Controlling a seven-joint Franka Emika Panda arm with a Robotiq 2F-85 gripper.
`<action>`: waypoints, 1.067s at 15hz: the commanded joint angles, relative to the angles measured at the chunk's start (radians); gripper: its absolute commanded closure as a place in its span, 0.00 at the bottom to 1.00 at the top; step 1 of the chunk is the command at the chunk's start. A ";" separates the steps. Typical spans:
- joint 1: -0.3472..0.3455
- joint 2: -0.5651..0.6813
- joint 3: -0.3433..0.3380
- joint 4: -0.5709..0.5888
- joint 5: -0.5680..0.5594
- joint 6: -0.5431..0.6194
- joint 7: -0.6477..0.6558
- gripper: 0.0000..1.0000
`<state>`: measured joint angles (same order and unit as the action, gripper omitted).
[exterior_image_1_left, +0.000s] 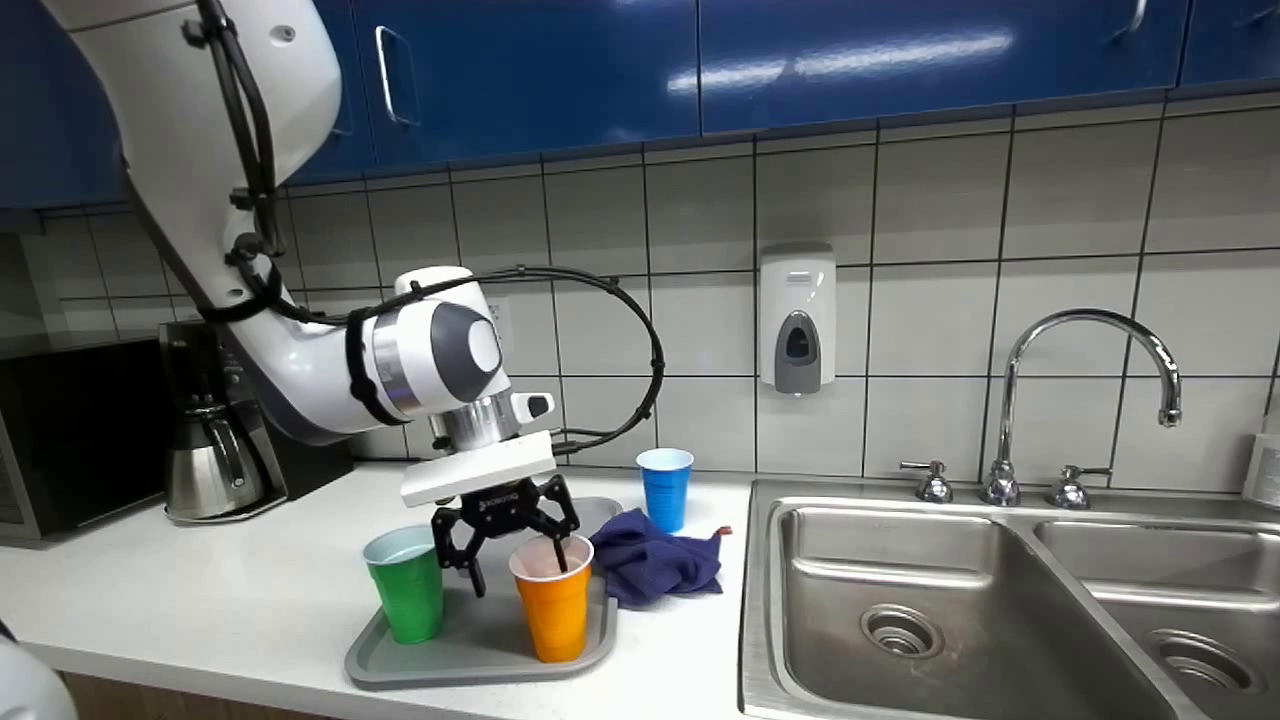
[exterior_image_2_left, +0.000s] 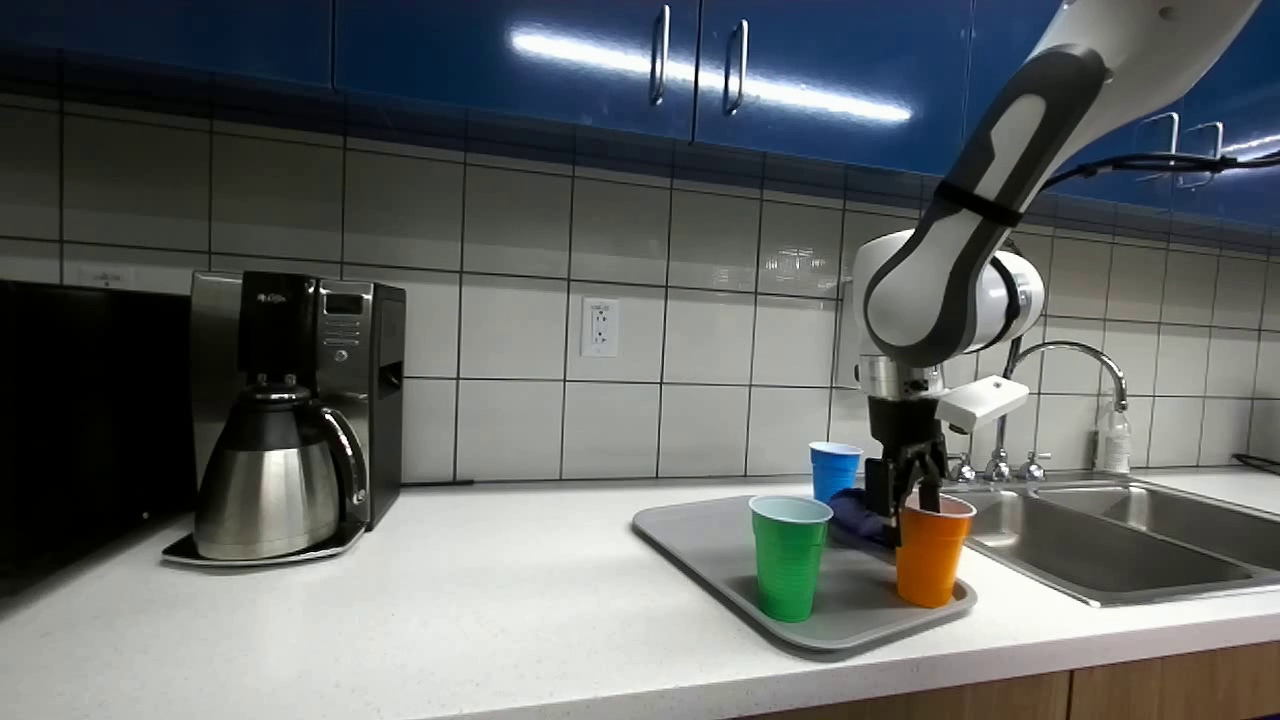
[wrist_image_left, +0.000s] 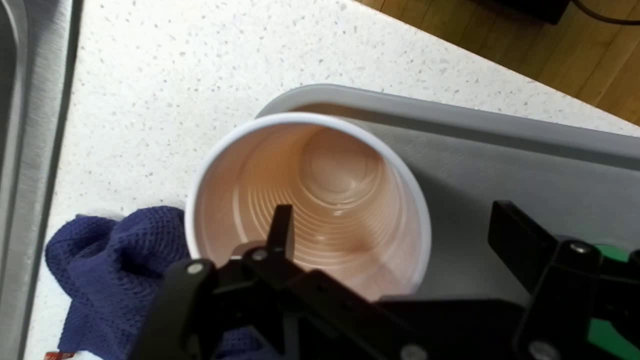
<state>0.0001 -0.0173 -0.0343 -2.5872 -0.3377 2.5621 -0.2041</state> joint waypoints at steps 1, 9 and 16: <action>-0.013 -0.043 0.001 0.008 -0.003 -0.039 0.042 0.00; -0.011 -0.071 0.007 0.042 0.029 -0.042 0.081 0.00; -0.009 -0.049 0.011 0.120 0.046 -0.046 0.112 0.00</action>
<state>-0.0033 -0.0710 -0.0375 -2.5119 -0.3017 2.5557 -0.1257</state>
